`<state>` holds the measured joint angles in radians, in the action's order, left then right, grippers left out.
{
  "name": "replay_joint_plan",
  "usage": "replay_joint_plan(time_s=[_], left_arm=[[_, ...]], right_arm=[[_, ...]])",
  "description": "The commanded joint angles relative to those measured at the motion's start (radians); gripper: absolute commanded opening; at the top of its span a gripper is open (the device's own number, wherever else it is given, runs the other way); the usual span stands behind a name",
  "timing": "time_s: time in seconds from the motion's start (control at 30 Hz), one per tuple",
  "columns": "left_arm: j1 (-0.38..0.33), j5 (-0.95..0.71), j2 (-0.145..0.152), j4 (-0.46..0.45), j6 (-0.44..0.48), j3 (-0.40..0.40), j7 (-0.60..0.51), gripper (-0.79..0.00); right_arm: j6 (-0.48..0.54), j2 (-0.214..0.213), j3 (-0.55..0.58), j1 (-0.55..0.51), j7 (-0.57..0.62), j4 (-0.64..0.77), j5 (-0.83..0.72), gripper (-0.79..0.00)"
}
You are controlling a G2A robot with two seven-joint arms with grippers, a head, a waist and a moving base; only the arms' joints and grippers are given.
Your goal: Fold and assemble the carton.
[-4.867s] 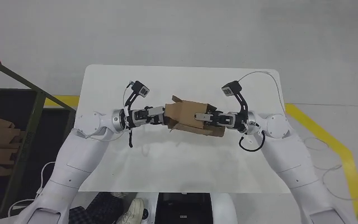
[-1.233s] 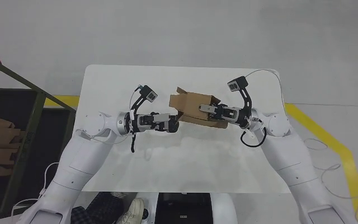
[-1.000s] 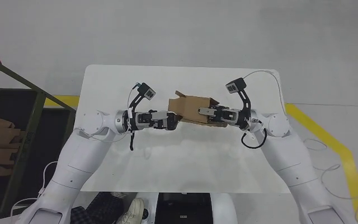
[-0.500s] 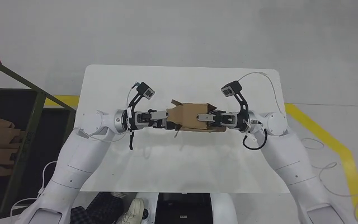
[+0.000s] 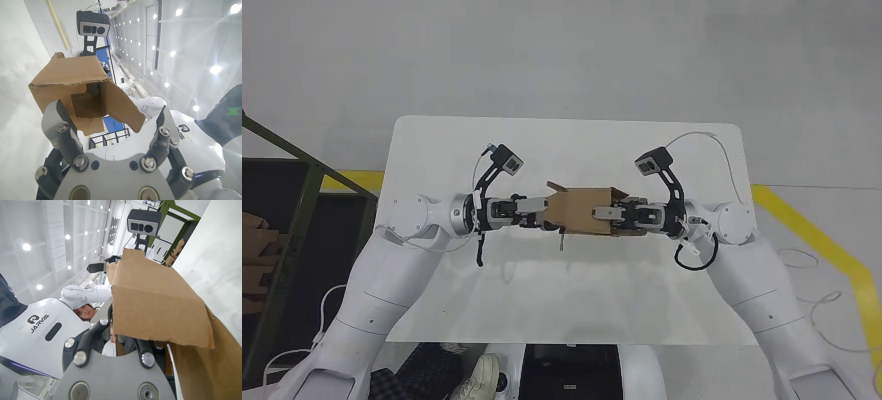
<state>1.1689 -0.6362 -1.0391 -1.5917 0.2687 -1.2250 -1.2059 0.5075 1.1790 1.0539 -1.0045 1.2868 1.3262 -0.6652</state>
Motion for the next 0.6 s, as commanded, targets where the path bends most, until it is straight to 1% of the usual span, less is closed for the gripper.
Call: replay_joint_plan(time_s=[0.0, 0.57], left_arm=[[-0.003, 0.002, -0.001, 0.002, 0.000, 0.002, 0.001, 0.000], [-0.015, 0.006, -0.003, 0.018, 0.003, 0.002, 0.009, 0.000]], right_arm=[[0.000, 0.000, -0.001, -0.001, 0.003, 0.002, -0.001, -0.785], [-0.012, 0.007, -0.028, -0.007, 0.022, 0.017, 0.000, -0.785]])
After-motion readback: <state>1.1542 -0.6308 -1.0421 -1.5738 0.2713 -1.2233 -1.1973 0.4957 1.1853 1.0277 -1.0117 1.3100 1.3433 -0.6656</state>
